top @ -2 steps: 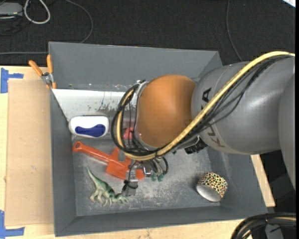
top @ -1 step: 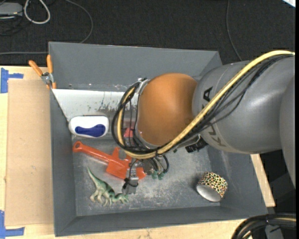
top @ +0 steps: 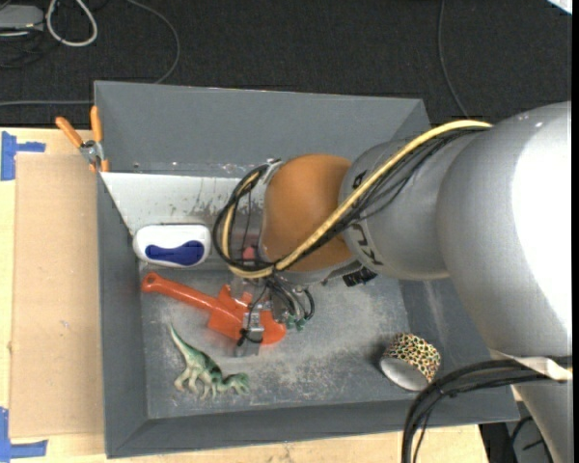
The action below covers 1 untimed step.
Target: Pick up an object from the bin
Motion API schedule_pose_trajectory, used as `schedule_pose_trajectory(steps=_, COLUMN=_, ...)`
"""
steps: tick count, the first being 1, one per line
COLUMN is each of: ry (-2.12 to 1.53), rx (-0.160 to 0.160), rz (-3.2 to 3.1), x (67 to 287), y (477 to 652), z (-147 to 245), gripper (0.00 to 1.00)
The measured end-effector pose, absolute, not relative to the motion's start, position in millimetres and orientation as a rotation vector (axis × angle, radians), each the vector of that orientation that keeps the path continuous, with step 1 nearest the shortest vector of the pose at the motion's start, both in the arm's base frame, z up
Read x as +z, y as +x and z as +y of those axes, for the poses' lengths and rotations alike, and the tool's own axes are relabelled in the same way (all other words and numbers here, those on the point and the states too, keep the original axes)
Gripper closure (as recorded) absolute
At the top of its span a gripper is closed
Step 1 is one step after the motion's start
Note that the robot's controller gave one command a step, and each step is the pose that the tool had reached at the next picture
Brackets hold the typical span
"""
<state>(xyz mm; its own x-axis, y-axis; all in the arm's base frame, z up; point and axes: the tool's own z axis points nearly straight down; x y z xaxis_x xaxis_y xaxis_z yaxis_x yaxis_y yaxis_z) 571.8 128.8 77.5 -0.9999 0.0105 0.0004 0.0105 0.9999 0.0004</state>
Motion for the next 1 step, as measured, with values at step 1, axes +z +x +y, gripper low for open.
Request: schedule_pose_trajectory(steps=1, ry=-0.020, rx=-0.003, rz=-3.142, x=60.2, y=578.3, z=128.8, gripper=0.00)
